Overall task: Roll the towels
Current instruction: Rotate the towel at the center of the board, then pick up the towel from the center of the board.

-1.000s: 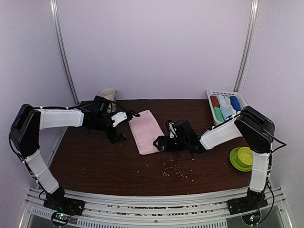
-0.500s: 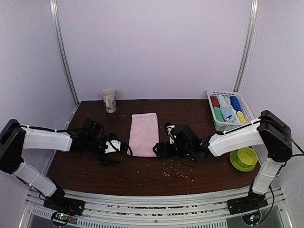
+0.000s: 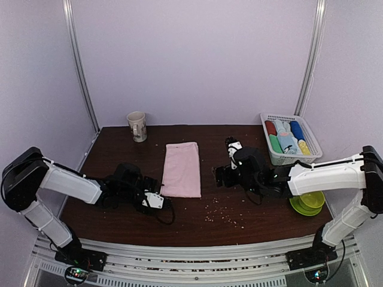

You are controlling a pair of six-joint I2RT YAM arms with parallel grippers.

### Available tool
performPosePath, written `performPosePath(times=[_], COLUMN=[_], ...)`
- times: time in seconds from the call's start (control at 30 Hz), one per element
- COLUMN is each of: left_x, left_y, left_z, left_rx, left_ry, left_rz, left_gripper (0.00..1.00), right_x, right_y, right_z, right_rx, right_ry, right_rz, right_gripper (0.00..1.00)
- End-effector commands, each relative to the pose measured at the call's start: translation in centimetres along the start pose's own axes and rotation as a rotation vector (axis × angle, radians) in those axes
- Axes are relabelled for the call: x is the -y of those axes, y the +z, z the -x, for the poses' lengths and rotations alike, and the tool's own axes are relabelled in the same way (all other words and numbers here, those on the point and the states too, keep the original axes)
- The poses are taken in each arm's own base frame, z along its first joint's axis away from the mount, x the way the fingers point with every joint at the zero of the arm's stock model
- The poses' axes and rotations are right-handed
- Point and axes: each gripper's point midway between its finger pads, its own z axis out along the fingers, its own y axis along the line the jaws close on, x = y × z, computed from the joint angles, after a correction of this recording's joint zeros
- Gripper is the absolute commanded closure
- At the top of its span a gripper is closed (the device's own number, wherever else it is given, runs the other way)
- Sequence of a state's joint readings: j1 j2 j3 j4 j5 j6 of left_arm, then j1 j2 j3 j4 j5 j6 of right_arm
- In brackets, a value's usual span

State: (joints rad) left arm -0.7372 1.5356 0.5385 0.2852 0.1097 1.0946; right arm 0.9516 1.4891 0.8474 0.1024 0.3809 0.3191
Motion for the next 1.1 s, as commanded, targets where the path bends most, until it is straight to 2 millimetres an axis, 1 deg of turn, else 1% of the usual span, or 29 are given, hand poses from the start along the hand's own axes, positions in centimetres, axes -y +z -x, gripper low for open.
performPosePath(times=[0.0, 0.1, 0.23, 0.43, 0.47, 0.5, 0.57, 0.6, 0.67, 0.7, 0.73, 0.8, 0.97, 1.07], left_x=[-1.3, -0.9, -0.6, -0.1, 0.0, 0.3, 0.7, 1.0, 1.8, 2.1, 2.5, 3.0, 3.8, 4.3], left_y=[1.6, 2.4, 3.4, 4.5, 4.6, 4.7, 4.8, 4.9, 4.9, 4.8, 4.6, 4.3, 3.2, 2.4], left_z=[-0.7, -1.1, -1.8, -2.7, -2.7, -2.8, -2.9, -2.9, -2.6, -2.4, -2.2, -1.7, 0.0, 1.2], left_rx=[-0.083, -0.119, -0.166, -0.217, -0.216, -0.217, -0.219, -0.219, -0.202, -0.189, -0.175, -0.152, -0.083, -0.03], left_ry=[0.074, 0.105, 0.12, 0.121, 0.123, 0.122, 0.121, 0.121, 0.119, 0.115, 0.111, 0.097, 0.048, 0.01], left_rz=[0.06, 0.05, 0.041, 0.024, 0.021, 0.014, -0.003, -0.016, -0.056, -0.074, -0.098, -0.133, -0.241, -0.305], left_gripper=[0.15, 0.23, 0.39, 0.51, 0.54, 0.59, 0.74, 0.79, 0.94, 0.98, 1.0, 1.0, 1.0, 1.0], right_x=[1.7, 1.9, 1.9, 1.6, 1.5, 1.4, 1.2, 1.0, 0.7, 0.6, 0.3, -0.6, -3.8, -5.2], right_y=[-1.7, -2.4, -3.1, -3.6, -3.7, -3.8, -3.9, -4.0, -3.9, -3.7, -3.5, -3.2, -3.1, -2.8], right_z=[1.5, 2.0, 2.7, 3.2, 3.3, 3.3, 3.2, 3.3, 3.3, 3.1, 2.9, 2.2, 0.0, -1.3], right_rx=[0.052, 0.071, 0.093, 0.109, 0.11, 0.114, 0.12, 0.127, 0.134, 0.135, 0.134, 0.135, 0.193, 0.214], right_ry=[-0.016, -0.006, -0.005, -0.036, -0.044, -0.059, -0.086, -0.103, -0.138, -0.161, -0.189, -0.272, -0.567, -0.722], right_rz=[-0.059, -0.048, -0.031, -0.001, 0.006, 0.012, 0.027, 0.039, 0.05, 0.054, 0.065, 0.098, 0.184, 0.204], right_gripper=[0.0, 0.0, 0.0, 0.0, 0.0, 0.0, 0.0, 0.0, 0.0, 0.0, 0.0, 0.0, 0.0, 0.0])
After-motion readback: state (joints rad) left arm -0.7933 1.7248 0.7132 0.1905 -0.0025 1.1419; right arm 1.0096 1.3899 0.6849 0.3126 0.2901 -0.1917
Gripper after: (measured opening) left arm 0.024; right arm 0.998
